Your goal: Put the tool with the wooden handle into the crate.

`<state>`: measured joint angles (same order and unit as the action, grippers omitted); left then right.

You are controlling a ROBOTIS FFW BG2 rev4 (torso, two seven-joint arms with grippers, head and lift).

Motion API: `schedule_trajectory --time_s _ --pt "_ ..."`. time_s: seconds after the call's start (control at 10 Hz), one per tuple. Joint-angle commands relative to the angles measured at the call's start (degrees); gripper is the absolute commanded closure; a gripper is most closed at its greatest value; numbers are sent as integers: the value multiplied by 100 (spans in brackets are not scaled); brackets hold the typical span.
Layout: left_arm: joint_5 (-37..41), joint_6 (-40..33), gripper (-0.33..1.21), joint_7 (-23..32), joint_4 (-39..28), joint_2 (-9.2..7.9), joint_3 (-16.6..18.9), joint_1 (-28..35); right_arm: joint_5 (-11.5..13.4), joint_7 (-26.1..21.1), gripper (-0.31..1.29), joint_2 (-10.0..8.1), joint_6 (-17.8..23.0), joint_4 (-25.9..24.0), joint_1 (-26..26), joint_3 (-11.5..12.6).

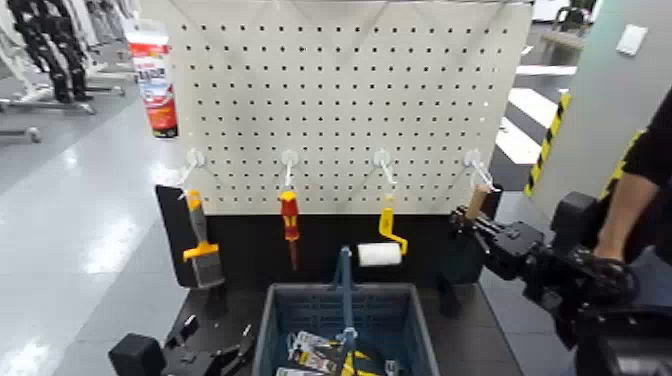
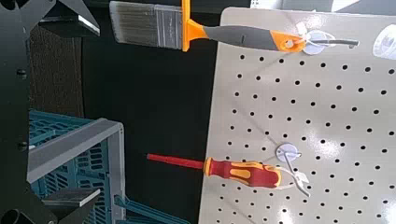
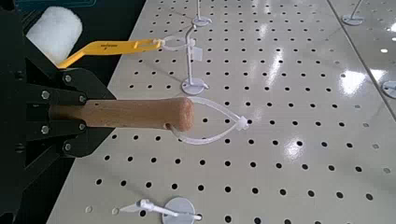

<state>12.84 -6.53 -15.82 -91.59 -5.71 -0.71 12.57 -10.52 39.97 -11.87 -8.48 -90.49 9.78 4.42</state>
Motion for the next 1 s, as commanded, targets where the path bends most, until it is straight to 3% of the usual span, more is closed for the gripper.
schedule_trajectory --time_s 0.1,0.3,0.5,0.8,1.0 --pt "8 -6 10 0 1 -9 10 0 -240 -112 126 132 -224 -435 -195 -38" --pt "16 -6 10 0 1 -9 10 9 -785 -147 126 202 -400 -786 -389 -161" --pt "25 -24 10 0 1 -9 27 18 -1084 -156 126 282 -620 -927 -556 -275" --pt "25 -41 10 0 1 -9 27 18 -1401 -165 126 378 -576 -628 -679 -503" --pt "25 -50 10 0 -8 -9 27 18 -1594 -209 126 449 -365 -136 -723 -723"
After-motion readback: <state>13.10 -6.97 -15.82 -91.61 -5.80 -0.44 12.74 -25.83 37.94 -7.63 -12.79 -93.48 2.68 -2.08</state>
